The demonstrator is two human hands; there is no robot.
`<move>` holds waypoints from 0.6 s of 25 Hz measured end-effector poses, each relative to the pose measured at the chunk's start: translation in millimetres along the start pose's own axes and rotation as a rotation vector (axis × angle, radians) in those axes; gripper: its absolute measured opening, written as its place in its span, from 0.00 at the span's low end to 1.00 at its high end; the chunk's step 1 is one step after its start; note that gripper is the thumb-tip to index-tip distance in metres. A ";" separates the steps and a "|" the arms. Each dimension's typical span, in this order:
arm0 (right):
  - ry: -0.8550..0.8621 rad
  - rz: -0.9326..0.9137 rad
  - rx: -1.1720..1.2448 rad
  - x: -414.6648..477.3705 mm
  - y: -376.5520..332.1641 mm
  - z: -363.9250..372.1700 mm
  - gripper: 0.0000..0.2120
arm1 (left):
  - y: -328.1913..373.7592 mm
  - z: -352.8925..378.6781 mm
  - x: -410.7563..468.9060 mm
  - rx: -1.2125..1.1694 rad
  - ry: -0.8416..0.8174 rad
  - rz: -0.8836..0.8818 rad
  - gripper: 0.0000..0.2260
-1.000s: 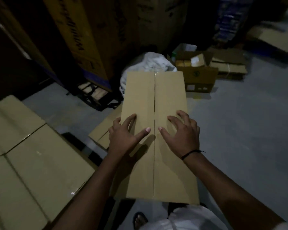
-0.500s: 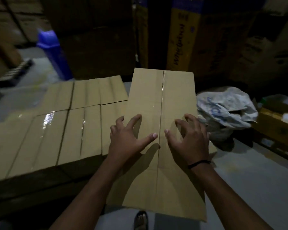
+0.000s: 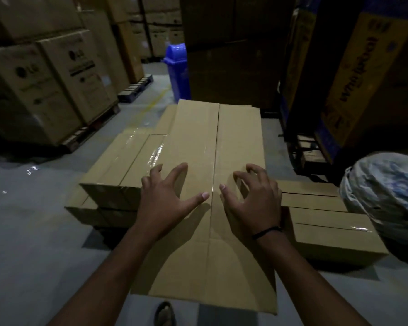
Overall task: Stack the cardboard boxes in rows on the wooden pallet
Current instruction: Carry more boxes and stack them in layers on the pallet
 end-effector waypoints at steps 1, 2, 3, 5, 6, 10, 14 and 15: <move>-0.019 -0.023 0.011 -0.2 -12.2 12.4 0.27 | -16.4 -7.8 -3.9 0.005 0.019 -0.025 0.42; -0.035 -0.043 0.017 -0.2 -24.7 24.8 0.27 | -32.7 -15.6 -7.2 0.017 0.035 -0.048 0.41; -0.052 -0.063 0.023 -0.6 -37.8 39.0 0.26 | -50.2 -23.6 -10.6 0.033 0.050 -0.075 0.41; -0.088 -0.105 0.044 -3.1 -68.5 72.1 0.26 | -90.4 -40.5 -18.7 0.058 0.074 -0.129 0.41; -0.103 -0.122 0.055 -4.4 -84.2 88.9 0.26 | -111.6 -47.6 -22.1 0.067 0.083 -0.151 0.41; -0.190 -0.194 0.062 -14.5 -153.6 173.4 0.24 | -214.7 -75.7 -35.4 0.070 0.105 -0.269 0.43; -0.260 -0.240 0.048 -33.0 -225.3 267.8 0.24 | -318.6 -108.9 -50.1 0.114 0.145 -0.356 0.43; -0.276 -0.247 0.054 -39.7 -242.3 293.7 0.24 | -345.4 -116.3 -53.3 0.119 0.147 -0.374 0.42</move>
Point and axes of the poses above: each hand's wrist, its own x-axis towards the middle knuckle, its own z-axis out of the palm, y = z × x, the point moved 7 cm from there along x, towards the middle knuckle, and after that the axes turned 10 degrees about x, right-handed, at the moved point
